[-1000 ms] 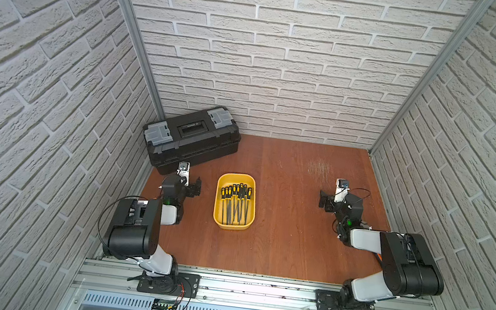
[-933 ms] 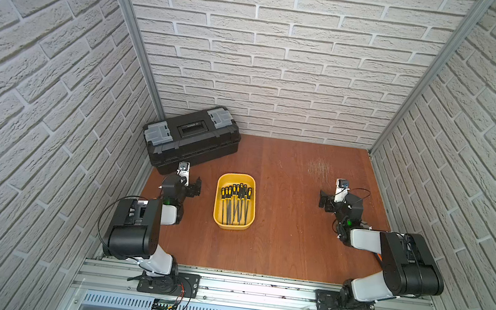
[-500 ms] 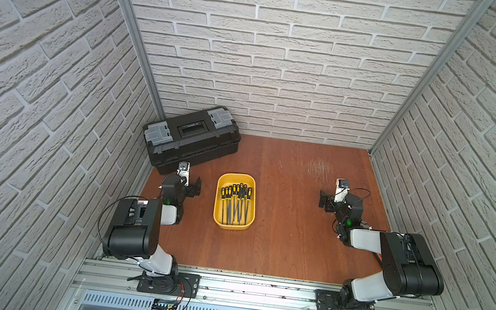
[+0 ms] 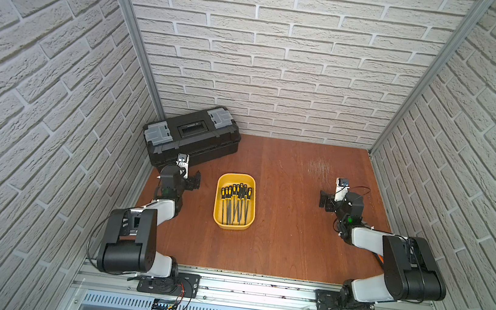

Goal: Take the file tool out of the storage box
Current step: Pick up the file tool from the storage box.

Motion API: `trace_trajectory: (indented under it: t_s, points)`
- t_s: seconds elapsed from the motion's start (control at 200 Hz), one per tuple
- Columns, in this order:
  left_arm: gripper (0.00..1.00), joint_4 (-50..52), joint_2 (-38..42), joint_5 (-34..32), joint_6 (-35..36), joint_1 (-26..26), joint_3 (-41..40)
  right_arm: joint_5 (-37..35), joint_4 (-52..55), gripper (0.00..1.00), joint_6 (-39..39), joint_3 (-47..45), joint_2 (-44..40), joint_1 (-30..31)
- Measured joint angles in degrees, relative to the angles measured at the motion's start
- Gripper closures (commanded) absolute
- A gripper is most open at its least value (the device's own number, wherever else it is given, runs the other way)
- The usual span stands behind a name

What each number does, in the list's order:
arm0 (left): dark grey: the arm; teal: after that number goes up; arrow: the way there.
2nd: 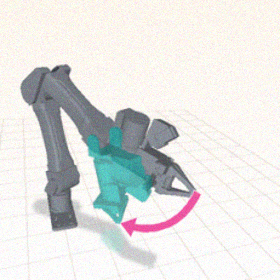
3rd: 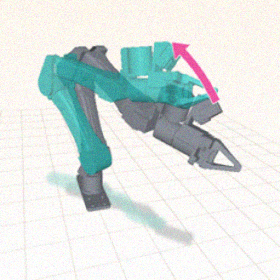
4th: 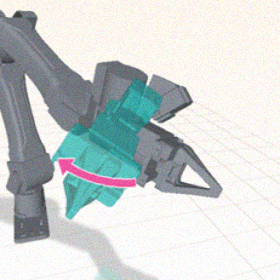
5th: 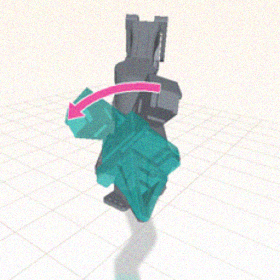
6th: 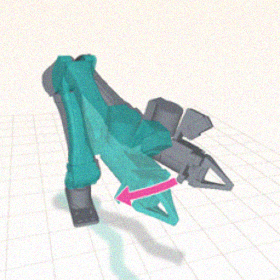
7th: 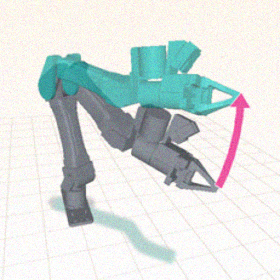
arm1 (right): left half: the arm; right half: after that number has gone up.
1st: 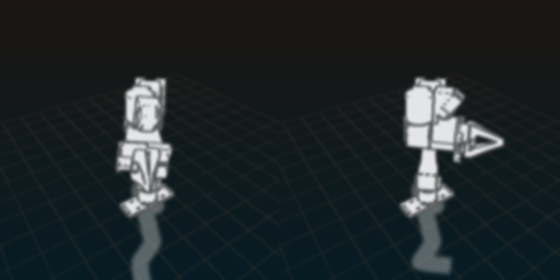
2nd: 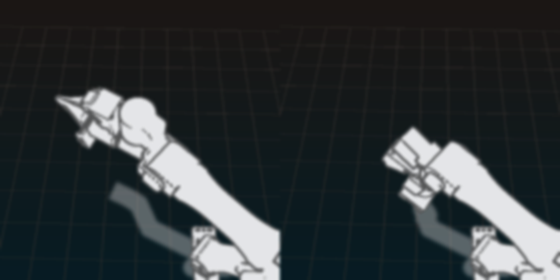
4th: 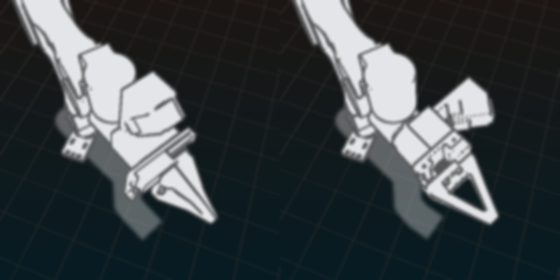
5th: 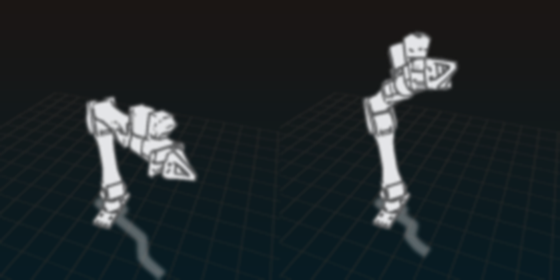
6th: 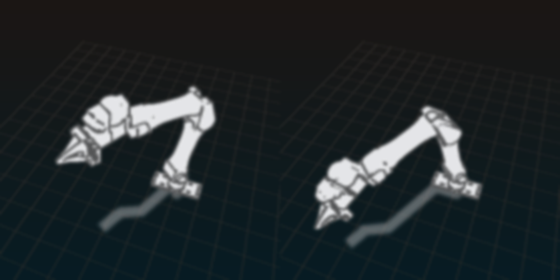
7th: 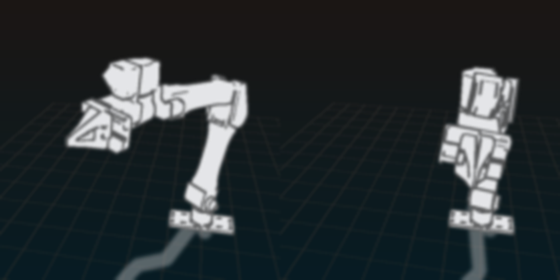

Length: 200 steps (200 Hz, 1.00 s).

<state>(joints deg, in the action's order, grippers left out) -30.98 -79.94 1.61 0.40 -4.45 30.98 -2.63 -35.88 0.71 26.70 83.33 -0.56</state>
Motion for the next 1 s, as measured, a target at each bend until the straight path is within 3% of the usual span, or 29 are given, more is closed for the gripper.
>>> trace_trajectory:
  t_s: [0.335, 0.53, 0.675, 1.0]
  points:
    - [0.02, 18.1, 7.3, -5.0, -0.7, 3.8, 11.5, 1.3, 17.2, 0.0, -1.3, 10.2, -10.1, 0.7]
    - [0.01, 32.4, 9.9, -7.4, -2.6, 11.6, 18.1, -0.8, 30.7, 0.0, -4.9, 17.4, -14.2, 4.1]
    - [0.01, 42.9, 11.3, -6.6, -5.1, 16.7, 22.7, -1.2, 37.8, 0.01, -7.4, 20.0, -18.6, 6.9]
    - [0.02, 65.7, 8.9, -2.4, -15.9, 20.8, 36.9, 0.8, 52.2, 0.0, -9.3, 23.8, -21.4, 13.7]
